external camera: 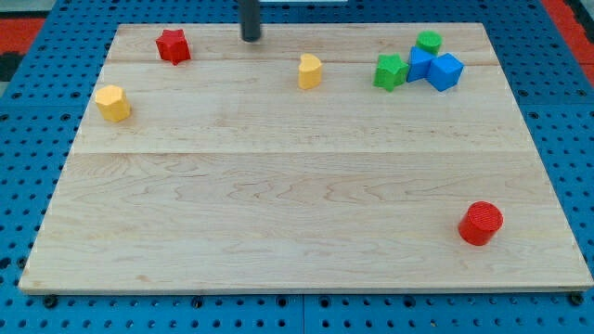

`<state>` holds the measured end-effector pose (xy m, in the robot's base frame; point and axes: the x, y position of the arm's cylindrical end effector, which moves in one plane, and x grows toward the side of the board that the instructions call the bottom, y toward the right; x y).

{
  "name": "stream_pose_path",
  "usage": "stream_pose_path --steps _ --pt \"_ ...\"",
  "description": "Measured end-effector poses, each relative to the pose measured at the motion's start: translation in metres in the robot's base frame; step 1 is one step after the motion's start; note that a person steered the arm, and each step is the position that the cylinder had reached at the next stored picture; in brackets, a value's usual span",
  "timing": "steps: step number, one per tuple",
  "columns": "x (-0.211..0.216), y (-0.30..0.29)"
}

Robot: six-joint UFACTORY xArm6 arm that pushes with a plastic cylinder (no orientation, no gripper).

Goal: Place the red star towards the left side of the yellow heart

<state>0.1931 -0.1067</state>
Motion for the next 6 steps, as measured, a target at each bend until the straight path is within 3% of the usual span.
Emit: stream_pose_path --steps 1,2,4,6 --pt "-0.001 -0.085" --pt "0.069 -0.095" --pt "0.103 -0.110" --pt "0.123 0.004"
